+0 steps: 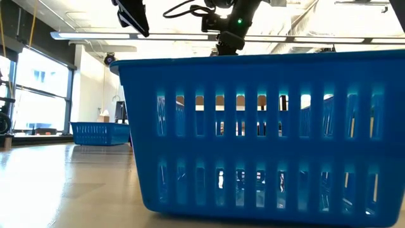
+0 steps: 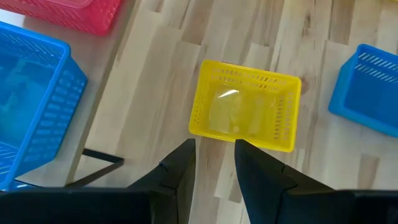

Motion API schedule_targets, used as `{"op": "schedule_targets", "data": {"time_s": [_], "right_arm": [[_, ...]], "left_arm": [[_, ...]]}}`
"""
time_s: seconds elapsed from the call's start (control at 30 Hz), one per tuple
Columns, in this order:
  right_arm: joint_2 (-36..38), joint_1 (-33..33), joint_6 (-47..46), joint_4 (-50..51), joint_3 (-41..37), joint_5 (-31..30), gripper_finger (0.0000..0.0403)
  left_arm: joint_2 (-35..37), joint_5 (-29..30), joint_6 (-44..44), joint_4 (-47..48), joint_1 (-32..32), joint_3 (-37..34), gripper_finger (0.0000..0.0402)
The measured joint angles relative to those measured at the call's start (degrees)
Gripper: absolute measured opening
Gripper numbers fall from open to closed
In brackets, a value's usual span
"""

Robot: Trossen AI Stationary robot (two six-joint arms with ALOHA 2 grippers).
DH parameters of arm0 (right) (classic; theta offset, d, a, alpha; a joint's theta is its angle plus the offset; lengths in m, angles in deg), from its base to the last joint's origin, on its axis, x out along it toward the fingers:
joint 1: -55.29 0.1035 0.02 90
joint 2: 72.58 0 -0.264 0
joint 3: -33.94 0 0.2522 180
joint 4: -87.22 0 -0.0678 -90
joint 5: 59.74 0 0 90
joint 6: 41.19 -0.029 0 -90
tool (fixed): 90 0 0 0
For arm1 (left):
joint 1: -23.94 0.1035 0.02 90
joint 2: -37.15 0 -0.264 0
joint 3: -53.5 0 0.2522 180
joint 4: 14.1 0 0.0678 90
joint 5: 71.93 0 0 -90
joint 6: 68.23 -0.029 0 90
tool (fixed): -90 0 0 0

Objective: Stack baskets on shelf by color
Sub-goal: Put the center red bin on the shelf

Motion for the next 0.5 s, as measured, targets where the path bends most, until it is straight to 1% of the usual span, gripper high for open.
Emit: {"op": "schedule_targets", "data": {"time_s": [0.2, 0.37, 0.43, 0.5], "right_arm": [[0.0, 0.0, -0.3, 0.0, 0.0, -0.9, 0.0000], [0.0, 0.1, 1.6, -0.4, 0.0, -1.0, 0.0001], [0.0, 0.2, 1.6, -0.4, 0.0, -0.9, 0.0008], [0.0, 0.2, 1.1, -0.4, 0.0, -0.9, 0.0023]], "left_arm": [[0.0, 0.0, 0.2, 0.0, 0.0, 0.0, 0.0102], [0.0, 0.0, 0.2, 0.0, 0.0, 0.0, 0.0102], [0.0, 0.0, 0.1, 0.0, 0.0, 0.0, 0.0102], [0.0, 0.0, 0.0, 0.0, 0.0, 0.0, 0.0102]]}}
